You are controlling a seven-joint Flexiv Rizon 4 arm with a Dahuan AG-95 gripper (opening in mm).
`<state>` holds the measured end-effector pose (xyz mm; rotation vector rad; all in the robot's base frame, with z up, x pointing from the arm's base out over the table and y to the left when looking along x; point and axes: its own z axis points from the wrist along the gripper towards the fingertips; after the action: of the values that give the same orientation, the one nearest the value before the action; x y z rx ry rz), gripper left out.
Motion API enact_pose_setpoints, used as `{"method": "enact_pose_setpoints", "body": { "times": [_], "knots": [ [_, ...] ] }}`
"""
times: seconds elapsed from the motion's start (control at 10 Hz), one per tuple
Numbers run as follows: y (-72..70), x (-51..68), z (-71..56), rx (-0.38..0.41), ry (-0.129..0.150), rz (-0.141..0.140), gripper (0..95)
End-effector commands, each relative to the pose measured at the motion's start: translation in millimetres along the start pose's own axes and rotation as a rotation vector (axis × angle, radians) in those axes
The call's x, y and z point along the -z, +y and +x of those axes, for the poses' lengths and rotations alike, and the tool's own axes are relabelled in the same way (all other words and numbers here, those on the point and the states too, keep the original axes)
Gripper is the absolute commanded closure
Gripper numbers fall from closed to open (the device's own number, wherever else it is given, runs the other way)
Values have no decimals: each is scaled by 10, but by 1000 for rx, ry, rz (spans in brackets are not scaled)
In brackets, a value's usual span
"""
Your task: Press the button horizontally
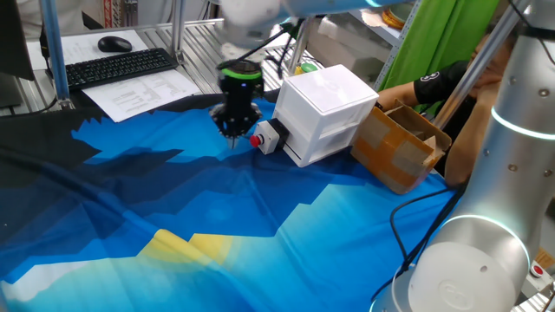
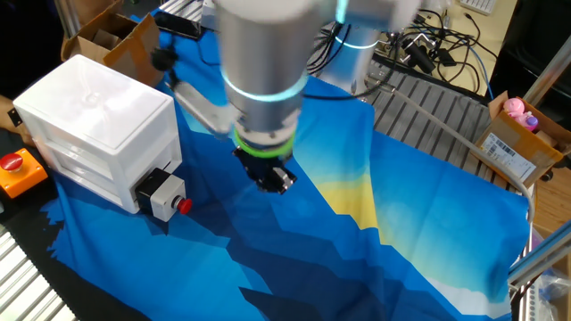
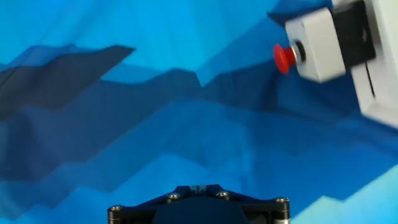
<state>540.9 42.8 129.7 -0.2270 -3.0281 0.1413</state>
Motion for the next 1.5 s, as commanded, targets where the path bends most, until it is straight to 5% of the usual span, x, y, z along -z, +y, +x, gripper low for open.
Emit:
{"method": "enact_pose_setpoints", "body": {
  "times": [0.1, 0.7, 1.0, 1.5],
  "knots": [
    [-75, -20, -118, 121, -63, 85, 950],
    [-138, -69, -129, 197, -50, 69, 950],
    [-104, -54, -108, 220, -11, 1, 950],
    [-104, -54, -108, 139, -59, -5, 950]
  ]
}}
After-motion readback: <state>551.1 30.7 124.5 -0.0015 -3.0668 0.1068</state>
